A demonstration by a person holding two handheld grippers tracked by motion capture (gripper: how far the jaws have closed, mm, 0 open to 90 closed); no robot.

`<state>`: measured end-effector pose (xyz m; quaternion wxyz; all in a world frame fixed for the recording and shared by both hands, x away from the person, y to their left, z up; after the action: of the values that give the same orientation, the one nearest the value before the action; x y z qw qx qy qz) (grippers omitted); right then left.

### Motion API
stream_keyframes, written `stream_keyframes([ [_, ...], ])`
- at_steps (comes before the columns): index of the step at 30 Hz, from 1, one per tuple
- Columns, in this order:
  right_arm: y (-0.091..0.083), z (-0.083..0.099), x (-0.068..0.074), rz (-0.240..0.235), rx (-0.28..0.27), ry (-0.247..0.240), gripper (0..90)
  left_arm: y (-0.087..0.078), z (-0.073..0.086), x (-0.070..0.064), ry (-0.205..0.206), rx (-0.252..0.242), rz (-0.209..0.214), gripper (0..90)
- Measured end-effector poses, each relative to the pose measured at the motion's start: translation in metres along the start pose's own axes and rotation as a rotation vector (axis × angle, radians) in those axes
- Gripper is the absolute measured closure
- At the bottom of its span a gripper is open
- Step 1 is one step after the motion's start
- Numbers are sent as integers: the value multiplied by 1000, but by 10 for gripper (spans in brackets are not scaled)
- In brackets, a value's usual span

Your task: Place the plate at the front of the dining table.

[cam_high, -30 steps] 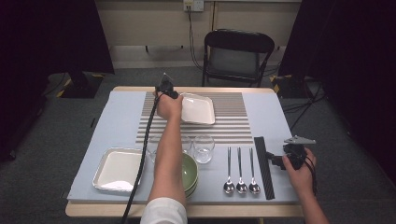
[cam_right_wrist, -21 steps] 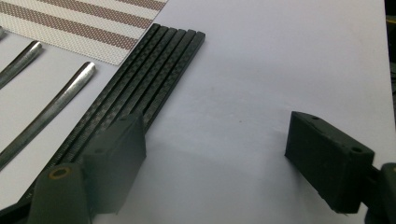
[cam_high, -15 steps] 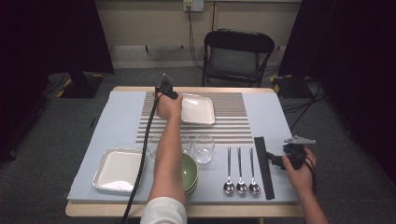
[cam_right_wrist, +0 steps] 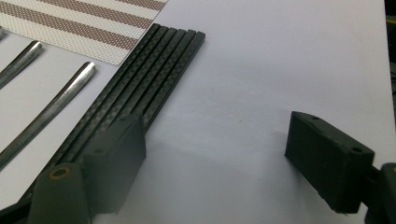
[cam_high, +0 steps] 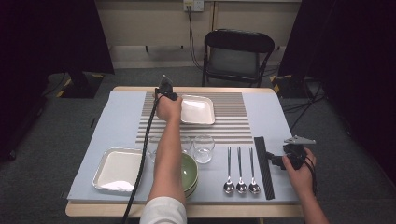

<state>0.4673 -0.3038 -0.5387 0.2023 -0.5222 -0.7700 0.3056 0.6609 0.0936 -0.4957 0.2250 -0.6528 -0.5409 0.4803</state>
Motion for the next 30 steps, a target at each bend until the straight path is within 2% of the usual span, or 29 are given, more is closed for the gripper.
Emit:
stream_keyframes([
  [9,0,0,0,0,0,0,194,1,-1,2,-1,-2,3,868],
  [10,0,0,0,0,0,0,194,0,0,3,12,7,0,869],
  [16,0,0,0,0,0,0,195,1,-1,2,0,-4,-1,870],
  [23,0,0,0,1,0,-2,195,2,-2,4,2,-3,-15,872],
  [25,0,0,0,1,0,-2,195,3,-1,6,16,10,-17,874],
  [26,0,0,0,1,-1,-2,195,4,-2,5,5,2,-20,875],
  [30,0,0,0,1,0,-2,195,4,-1,5,7,2,-26,877],
])
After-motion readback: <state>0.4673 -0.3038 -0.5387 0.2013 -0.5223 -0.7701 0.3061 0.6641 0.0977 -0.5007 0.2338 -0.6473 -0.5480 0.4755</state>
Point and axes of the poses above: each handheld gripper's, and its own axes: y roughly forward along the jaws, z roughly out of its underside, x roughly to its left, the point moved 9 cm from there along y, roughly forward along the jaws
